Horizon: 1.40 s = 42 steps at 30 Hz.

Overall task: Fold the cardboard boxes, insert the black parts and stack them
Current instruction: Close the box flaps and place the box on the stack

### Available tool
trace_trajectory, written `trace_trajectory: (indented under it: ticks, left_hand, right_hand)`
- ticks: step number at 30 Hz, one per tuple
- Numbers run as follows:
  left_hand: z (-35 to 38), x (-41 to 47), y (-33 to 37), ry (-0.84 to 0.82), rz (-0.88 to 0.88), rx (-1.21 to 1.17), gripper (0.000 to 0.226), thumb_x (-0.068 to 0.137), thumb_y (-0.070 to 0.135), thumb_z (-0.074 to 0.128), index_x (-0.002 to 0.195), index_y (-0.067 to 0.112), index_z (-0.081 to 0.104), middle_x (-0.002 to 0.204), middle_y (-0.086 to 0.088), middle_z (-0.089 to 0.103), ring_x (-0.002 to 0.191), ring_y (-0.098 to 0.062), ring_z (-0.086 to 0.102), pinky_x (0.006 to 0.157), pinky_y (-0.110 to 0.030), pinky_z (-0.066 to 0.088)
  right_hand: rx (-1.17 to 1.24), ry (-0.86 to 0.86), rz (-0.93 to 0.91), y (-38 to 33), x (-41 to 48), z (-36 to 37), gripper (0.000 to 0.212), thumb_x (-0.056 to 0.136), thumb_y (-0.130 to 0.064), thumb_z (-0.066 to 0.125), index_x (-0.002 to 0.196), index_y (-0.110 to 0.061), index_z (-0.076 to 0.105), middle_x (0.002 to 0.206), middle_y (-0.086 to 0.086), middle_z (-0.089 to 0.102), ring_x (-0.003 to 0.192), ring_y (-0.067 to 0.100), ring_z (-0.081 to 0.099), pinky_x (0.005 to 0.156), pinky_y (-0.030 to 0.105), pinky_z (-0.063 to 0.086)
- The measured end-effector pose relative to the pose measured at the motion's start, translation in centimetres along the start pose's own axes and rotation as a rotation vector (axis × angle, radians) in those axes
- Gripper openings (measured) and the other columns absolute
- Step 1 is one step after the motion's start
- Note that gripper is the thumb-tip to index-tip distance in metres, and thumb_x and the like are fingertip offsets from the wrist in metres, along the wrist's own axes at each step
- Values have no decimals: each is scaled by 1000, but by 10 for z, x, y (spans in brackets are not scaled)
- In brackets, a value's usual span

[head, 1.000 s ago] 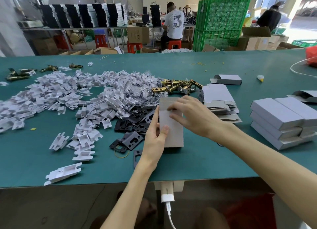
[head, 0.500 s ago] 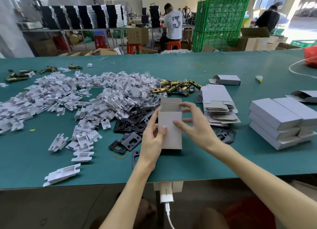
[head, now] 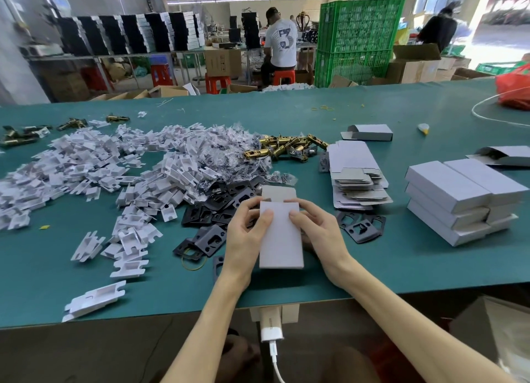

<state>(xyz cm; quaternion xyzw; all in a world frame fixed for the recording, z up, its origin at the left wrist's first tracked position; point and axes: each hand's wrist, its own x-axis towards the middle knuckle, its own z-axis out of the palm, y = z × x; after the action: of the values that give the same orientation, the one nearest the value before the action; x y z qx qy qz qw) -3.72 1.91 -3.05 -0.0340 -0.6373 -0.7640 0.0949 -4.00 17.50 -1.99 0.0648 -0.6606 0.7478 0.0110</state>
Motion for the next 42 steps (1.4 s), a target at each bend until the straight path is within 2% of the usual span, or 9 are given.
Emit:
trace_trajectory:
  ticks: [5, 9, 13, 18, 25, 29, 34, 38, 42]
  left_hand:
    - [0, 1, -3, -21, 6, 86, 9, 99, 28, 68, 101, 19, 68, 90, 1, 73, 79, -10, 64, 65, -26, 52]
    - [-1, 1, -4, -5, 0, 102, 18, 104, 23, 62, 97, 11, 73, 85, 2, 72, 74, -7, 60, 63, -21, 47]
    - [0, 0, -2, -21, -25, 92, 21, 105, 22, 61, 104, 10, 78, 101, -10, 77, 83, -15, 64, 72, -32, 49]
    - [-1, 1, -2, 6, -18, 101, 22, 105, 19, 60, 102, 11, 80, 105, -11, 77, 85, -16, 64, 76, -37, 47]
    - [-2, 0, -2, 19, -58, 68, 24, 104, 31, 62, 100, 18, 83, 102, -7, 79, 87, -20, 67, 78, -43, 51]
    - [-4, 0, 0, 3, -58, 53, 20, 104, 26, 62, 108, 19, 81, 111, -2, 79, 97, -22, 69, 87, -46, 55]
    - [-4, 0, 0, 0, 14, 29, 22, 103, 15, 64, 113, 29, 78, 109, -2, 78, 91, -18, 68, 78, -40, 56]
    - [-6, 4, -4, 87, 65, -18, 33, 102, 10, 64, 127, 31, 72, 99, 0, 75, 88, -16, 68, 73, -30, 58]
    - [-10, 9, -9, 348, 14, -82, 12, 103, 12, 63, 108, 18, 72, 106, -6, 76, 96, -21, 70, 76, -31, 57]
  right_hand:
    - [-19, 24, 7, 5, -2, -3, 16, 89, -37, 66, 98, -25, 72, 95, 3, 73, 85, 18, 65, 75, 42, 51]
    - [-49, -6, 1, 7, -3, -1, 22, 90, -41, 64, 98, -22, 72, 93, 0, 73, 82, 13, 64, 70, 32, 50]
    - [-33, 14, 0, 8, -3, -2, 19, 96, -35, 64, 99, -20, 75, 97, 6, 73, 86, 18, 64, 74, 41, 50]
    - [6, 38, 29, 7, -2, -2, 21, 100, -31, 63, 103, -17, 78, 104, 18, 72, 88, 24, 64, 74, 43, 48]
    - [15, 40, 44, 6, -3, -1, 22, 100, -32, 63, 103, -17, 78, 103, 14, 74, 89, 23, 67, 74, 42, 51]
    - [-6, 38, 47, 6, -3, -1, 19, 100, -30, 63, 102, -17, 78, 102, 13, 74, 90, 24, 67, 74, 41, 52]
    - [-70, 15, -33, 5, -4, -3, 10, 98, -29, 66, 106, -28, 72, 101, 0, 73, 91, 19, 69, 70, 40, 57]
    - [-28, 22, 38, 4, -2, 0, 53, 86, -48, 72, 129, -23, 53, 114, 4, 71, 100, 13, 70, 73, 29, 57]
    - [-299, -195, 44, 4, -4, 5, 57, 84, -66, 63, 129, -33, 53, 116, -6, 71, 103, 2, 67, 83, 21, 51]
